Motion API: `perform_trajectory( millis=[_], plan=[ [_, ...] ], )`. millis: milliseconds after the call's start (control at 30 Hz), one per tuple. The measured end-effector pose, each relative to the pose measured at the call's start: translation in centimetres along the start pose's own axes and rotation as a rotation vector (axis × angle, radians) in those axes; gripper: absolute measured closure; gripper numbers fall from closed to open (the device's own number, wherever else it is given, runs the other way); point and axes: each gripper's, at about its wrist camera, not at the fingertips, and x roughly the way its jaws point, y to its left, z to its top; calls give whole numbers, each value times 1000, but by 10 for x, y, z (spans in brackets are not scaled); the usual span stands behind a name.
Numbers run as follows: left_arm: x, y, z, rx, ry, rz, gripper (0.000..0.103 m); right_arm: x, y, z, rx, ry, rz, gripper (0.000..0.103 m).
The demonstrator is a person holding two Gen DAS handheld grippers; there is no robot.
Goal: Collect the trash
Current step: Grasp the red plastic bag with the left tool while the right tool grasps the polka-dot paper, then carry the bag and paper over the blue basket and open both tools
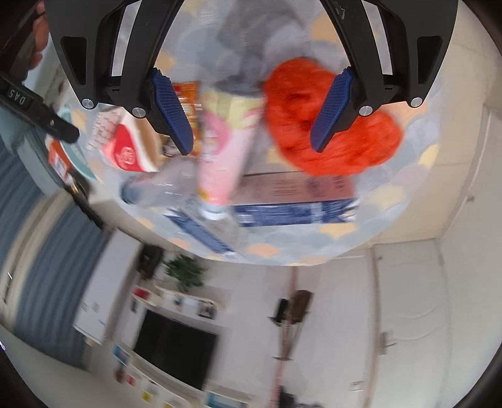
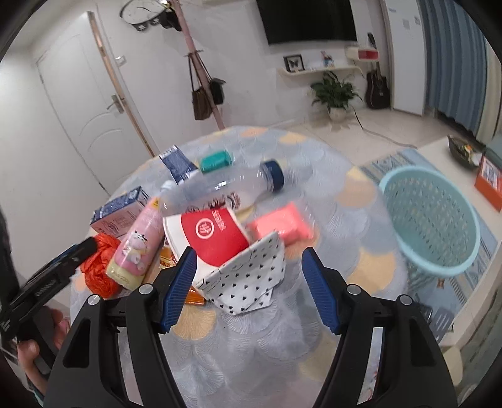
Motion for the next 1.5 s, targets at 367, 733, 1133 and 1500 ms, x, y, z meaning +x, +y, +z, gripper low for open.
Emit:
perform_trajectory(
  millis=[367, 733, 1133, 1500],
  plan=[
    [14, 61, -2, -194, 57, 24, 21, 41, -5, -3, 109, 60, -46, 38],
    [46, 52, -7, -167, 106, 79, 31, 47, -1, -13, 58, 103, -11, 75],
    [17, 50, -13, -111, 14, 13, 76, 14, 8, -23, -33, -10, 2, 100],
    [-49, 26, -9, -42, -170, -99, 78, -21, -2, -15, -31, -114, 2, 101]
  ],
)
